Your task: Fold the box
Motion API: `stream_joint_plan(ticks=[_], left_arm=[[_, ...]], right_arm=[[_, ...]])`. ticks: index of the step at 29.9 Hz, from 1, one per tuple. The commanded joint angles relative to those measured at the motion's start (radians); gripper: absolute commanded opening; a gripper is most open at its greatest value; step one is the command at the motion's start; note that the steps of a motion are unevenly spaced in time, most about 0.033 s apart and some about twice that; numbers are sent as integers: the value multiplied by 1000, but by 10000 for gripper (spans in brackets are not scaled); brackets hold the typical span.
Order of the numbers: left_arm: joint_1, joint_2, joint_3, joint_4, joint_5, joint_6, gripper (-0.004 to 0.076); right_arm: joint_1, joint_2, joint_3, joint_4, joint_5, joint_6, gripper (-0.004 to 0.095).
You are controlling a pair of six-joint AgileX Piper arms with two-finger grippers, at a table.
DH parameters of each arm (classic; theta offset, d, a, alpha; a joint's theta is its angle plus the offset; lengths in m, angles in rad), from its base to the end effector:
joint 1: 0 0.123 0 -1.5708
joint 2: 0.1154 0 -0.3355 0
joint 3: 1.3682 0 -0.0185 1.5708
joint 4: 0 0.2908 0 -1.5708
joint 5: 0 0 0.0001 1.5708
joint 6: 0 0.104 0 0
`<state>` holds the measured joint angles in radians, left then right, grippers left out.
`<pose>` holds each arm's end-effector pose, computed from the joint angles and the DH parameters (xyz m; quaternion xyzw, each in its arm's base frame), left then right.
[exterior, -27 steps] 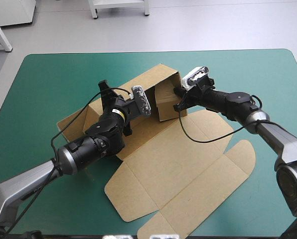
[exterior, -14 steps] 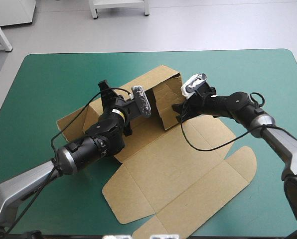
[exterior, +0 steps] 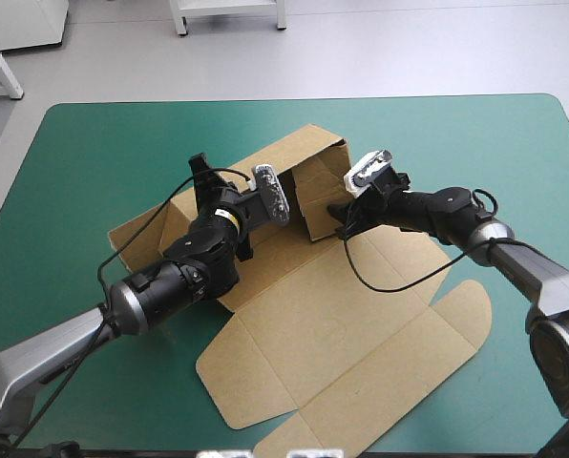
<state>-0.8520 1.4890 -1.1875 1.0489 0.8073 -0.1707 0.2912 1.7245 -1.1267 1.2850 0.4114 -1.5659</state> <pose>0.2872 -0.2292 0.3626 0.5000 0.7067 0.2707 0.4210 0.3998 0.1616 0.2636 -0.3416 0.8102 0.1714 0.4444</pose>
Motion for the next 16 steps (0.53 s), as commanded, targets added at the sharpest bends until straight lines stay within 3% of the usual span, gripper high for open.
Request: stream_joint_plan(ticks=[1,6,8,10,13,16], left_arm=[[-6,-33,-26,4,-31,-8,-8],[-6,-33,-26,4,-31,-7,-8],[-6,-33,-26,2,-31,-4,-8],[-6,-33,-26,2,-31,-4,-8],[-6,-33,-26,2,-31,-4,-8],[-6,-33,-26,0,-29,-4,-8]], right_arm=[[-1,-7,-35,123,3,-83,581],[-1,27,-66,174,11,-132,580],[-1,39,-84,174,-3,-132,538],[-1,42,-95,174,-8,-130,386],[-1,42,-94,132,6,-127,-24],[-1,42,-94,105,8,-80,2]])
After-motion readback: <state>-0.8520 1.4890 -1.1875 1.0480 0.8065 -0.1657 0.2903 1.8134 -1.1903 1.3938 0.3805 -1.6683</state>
